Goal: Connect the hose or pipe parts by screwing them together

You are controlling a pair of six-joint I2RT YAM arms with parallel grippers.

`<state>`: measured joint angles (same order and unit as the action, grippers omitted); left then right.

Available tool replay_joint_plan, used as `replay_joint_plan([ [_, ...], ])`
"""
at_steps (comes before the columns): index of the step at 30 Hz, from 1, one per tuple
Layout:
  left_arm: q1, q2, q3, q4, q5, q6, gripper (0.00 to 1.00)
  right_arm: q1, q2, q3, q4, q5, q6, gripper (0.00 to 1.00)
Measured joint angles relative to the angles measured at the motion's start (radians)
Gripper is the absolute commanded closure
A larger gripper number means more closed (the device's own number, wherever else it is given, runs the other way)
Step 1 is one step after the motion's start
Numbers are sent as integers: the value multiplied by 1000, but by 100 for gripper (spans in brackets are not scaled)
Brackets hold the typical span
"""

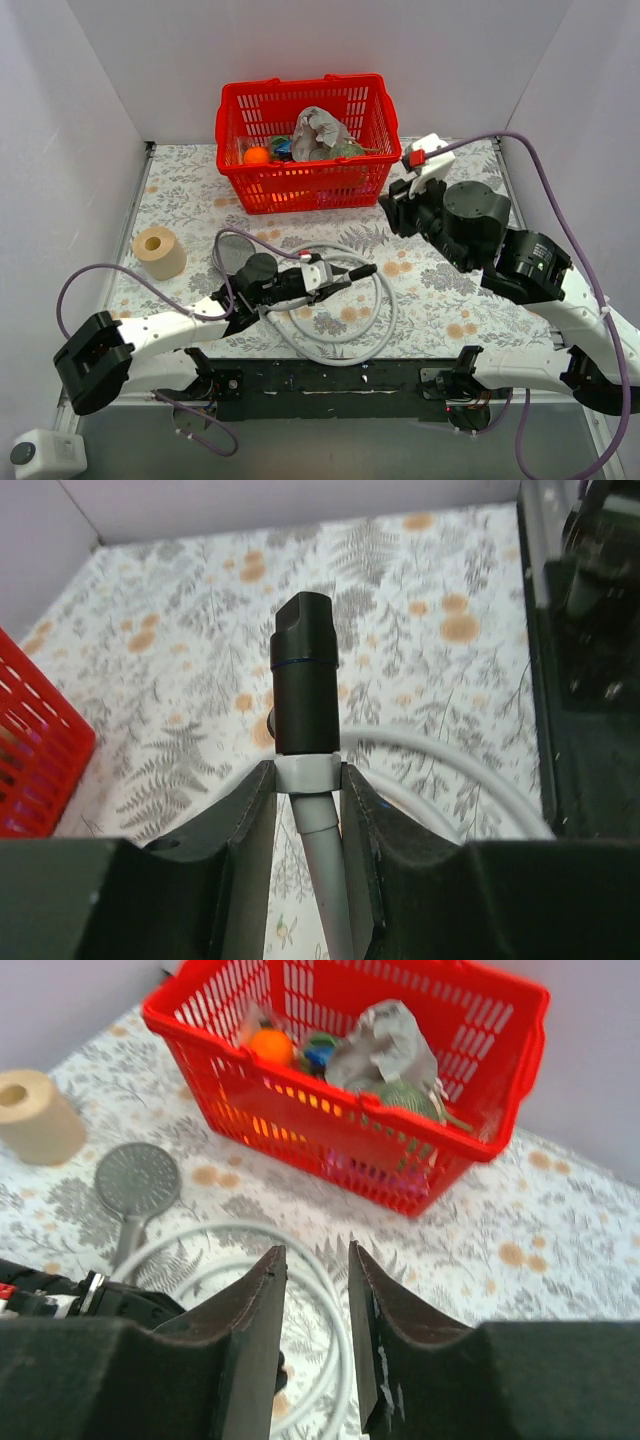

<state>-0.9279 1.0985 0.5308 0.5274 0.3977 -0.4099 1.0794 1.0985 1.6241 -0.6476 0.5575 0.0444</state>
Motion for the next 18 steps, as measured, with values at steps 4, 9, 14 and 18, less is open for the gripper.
replay_joint_plan([
  [4, 4, 141, -48, 53, 0, 86, 100, -1, -95, -177, -2, 54, 62, 58],
  [9, 6, 306, -49, 128, 0, 193, 96, -2, -175, -377, -5, 94, 169, 52],
  [14, 2, 393, -37, 117, -14, 243, 87, -6, -191, -527, -9, 102, 277, 44],
  [18, 1, 427, -16, 91, -46, 246, 62, -21, -189, -608, -22, 100, 352, 35],
])
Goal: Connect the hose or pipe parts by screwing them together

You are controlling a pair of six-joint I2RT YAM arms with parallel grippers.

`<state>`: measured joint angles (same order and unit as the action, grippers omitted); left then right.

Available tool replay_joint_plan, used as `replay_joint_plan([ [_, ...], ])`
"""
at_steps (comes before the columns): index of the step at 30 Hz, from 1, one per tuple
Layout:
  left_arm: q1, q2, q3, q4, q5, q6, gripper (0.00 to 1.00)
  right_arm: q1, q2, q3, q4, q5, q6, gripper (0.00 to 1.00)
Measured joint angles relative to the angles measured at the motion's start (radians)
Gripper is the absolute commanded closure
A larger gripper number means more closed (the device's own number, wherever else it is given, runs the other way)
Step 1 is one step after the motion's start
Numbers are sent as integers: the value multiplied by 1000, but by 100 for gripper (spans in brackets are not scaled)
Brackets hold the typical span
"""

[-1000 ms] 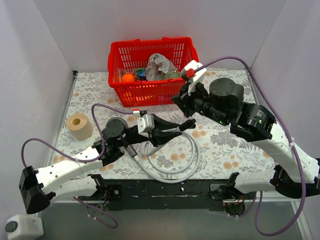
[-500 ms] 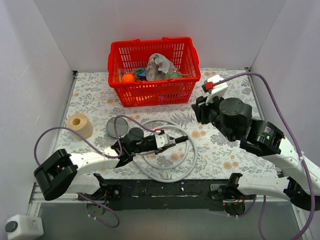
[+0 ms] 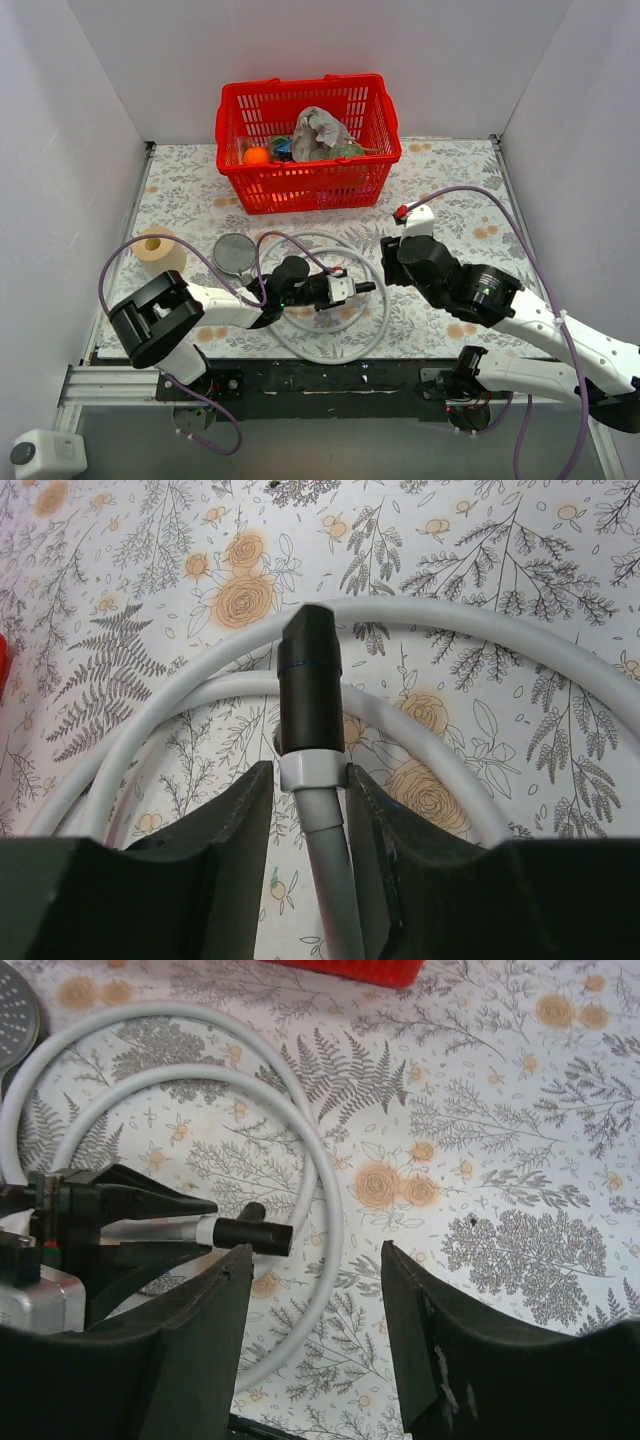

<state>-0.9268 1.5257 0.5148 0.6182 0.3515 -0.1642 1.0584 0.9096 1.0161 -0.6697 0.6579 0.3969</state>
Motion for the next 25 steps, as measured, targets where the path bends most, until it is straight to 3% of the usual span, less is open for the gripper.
replay_joint_plan([
  [2, 0, 0, 12, -24, -8, -3, 45, -10, 0, -19, -13, -5, 29, 32],
  [3, -2, -1, 21, -39, -13, -7, 32, -16, 0, -24, -15, -8, 42, 29],
  [4, -2, -5, 32, -57, -17, -18, 8, -21, 0, -27, -17, -11, 51, 28],
  [5, -3, -14, 44, -80, -21, -26, 2, -27, 0, -27, -16, -16, 60, 27],
  [14, -3, -262, 175, -288, -26, -192, 2, -90, 15, 12, -24, -96, 69, 11],
  [20, -3, -370, 392, -485, -330, -411, 2, -92, 55, 74, -24, -134, 67, 6],
  [25, 42, -457, 460, -644, -532, -522, 2, -92, 76, 76, -27, -151, 47, 4],
])
